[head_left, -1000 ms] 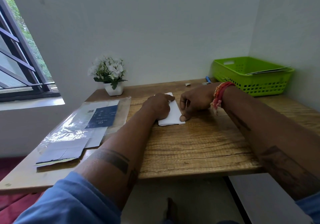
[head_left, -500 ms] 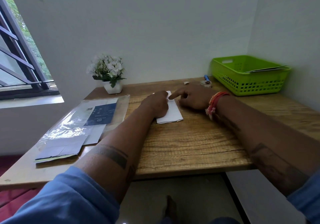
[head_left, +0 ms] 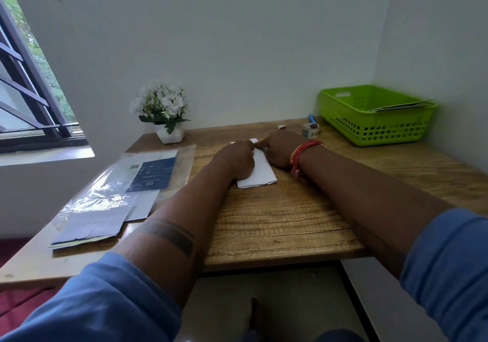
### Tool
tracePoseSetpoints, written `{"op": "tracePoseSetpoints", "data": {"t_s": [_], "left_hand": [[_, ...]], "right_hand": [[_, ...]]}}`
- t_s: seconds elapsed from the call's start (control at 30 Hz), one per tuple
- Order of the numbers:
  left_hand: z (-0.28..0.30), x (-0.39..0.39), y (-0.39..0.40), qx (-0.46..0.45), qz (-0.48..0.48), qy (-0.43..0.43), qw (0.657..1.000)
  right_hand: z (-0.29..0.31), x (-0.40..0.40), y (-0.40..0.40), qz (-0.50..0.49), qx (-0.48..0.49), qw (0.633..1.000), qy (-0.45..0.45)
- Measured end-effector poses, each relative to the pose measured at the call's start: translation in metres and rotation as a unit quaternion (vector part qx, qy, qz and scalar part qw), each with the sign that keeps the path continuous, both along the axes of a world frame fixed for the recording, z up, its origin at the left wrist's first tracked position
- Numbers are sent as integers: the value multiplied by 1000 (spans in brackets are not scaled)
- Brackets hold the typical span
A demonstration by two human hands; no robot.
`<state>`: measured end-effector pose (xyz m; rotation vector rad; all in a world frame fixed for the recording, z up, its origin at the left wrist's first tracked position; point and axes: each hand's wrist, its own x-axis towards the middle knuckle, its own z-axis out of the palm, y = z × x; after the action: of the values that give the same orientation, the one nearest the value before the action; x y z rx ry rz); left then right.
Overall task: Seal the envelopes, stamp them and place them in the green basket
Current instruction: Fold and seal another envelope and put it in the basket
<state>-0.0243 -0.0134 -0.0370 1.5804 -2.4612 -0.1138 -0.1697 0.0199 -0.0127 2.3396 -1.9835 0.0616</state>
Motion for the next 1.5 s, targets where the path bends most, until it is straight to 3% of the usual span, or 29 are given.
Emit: {"op": "tracePoseSetpoints", "data": {"t_s": [0.53, 0.93, 1.5], "left_hand": [[2, 1, 6, -15, 0, -7, 1000], [1, -1, 6, -6, 10, 2, 1000], [-1, -1, 1, 0, 13, 3, 1000]], "right_hand": [[4, 7, -24, -53, 14, 998, -18], [15, -12, -5, -62, 48, 989, -122], [32, -24, 24, -58, 147, 986, -51]]}}
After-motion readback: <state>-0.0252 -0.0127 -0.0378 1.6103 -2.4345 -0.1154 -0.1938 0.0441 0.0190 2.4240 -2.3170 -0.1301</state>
